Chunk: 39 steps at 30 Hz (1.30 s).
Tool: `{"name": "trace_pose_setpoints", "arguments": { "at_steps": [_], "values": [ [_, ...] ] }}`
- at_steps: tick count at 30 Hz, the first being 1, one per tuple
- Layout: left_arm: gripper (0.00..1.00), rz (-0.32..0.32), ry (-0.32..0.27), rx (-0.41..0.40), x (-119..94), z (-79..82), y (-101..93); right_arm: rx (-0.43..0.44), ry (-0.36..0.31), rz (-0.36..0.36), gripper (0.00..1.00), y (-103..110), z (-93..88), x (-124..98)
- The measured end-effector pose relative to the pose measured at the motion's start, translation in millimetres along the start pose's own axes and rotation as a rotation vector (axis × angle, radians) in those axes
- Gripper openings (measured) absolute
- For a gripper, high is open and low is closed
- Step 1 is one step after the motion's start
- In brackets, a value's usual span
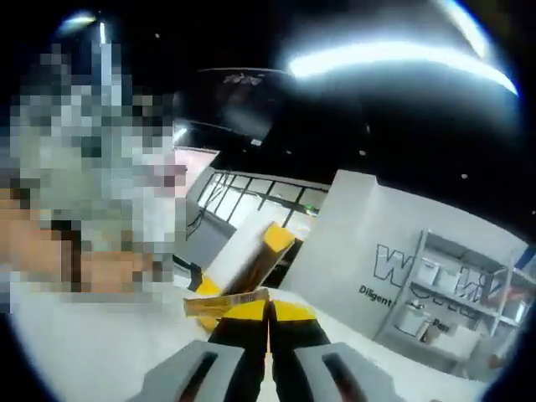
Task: Tear open the coffee pouch, take out the coffee, and pour the coffee from the pouch into the cup
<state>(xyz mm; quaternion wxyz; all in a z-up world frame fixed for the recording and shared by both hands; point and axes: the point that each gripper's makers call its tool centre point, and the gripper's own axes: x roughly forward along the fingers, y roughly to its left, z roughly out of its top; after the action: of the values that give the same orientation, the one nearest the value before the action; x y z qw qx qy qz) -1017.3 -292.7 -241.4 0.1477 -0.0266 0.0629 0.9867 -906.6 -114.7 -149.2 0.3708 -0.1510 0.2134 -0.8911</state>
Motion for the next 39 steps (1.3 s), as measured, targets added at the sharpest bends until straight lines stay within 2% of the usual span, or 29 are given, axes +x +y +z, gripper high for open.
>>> {"name": "trace_pose_setpoints", "arguments": {
  "at_steps": [6,9,10,11,12,14,16,18,22,26,32,35,37,39],
  "values": [
    [0.04,0.040,0.023,0.100,1,3.8,3.9,-0.019,-0.081,-0.010,0.01,-17,26.6,-50],
    [0.04,0.061,0.042,0.197,2,5.3,4.5,0.070,-0.114,0.030,0.01,-25,30.5,-68],
    [0.04,0.071,0.048,0.225,2,5.4,4.0,0.148,-0.119,0.067,0.01,-25,29.0,-72],
    [0.04,0.080,0.058,0.271,4,5.7,2.7,0.212,-0.149,0.082,0.01,-29,30.8,-77],
    [0.04,0.084,0.067,0.296,5,5.7,2.2,0.273,-0.149,0.095,0.01,-34,27.3,-81],
    [0.04,0.096,0.083,0.356,9,5.9,0.8,0.345,-0.173,0.105,0.01,-43,25.6,-86],
    [0.04,0.112,0.089,0.403,14,6.1,-1.5,0.375,-0.179,0.104,0.01,-52,21.7,-90],
    [0.04,0.110,0.105,0.437,18,1.6,-8.1,0.352,-0.165,0.092,0.01,-60,17.2,-93],
    [0.04,0.113,0.136,0.483,27,0.6,-15.7,0.367,-0.172,0.074,0.01,-77,15.2,-103],
    [0.04,0.103,0.180,0.601,33,-5.6,-23.1,0.393,-0.193,0.059,0.01,-88,17.7,-110],
    [0.05,0.083,0.318,0.762,64,-26.9,-23.3,0.405,-0.216,0.053,0.01,-93,20.3,-115],
    [0.05,0.067,0.378,0.801,80,-34.7,-21.1,0.383,-0.207,0.039,0.01,-98,16.7,-114],
    [0.05,0.056,0.420,0.865,86,-39.5,-18.3,0.394,-0.206,0.037,0.01,-98,14.9,-115],
    [0.06,0.047,0.460,0.870,91,-44.1,-14.3,0.403,-0.211,0.037,0.01,-98,15.0,-116]
  ]
}}
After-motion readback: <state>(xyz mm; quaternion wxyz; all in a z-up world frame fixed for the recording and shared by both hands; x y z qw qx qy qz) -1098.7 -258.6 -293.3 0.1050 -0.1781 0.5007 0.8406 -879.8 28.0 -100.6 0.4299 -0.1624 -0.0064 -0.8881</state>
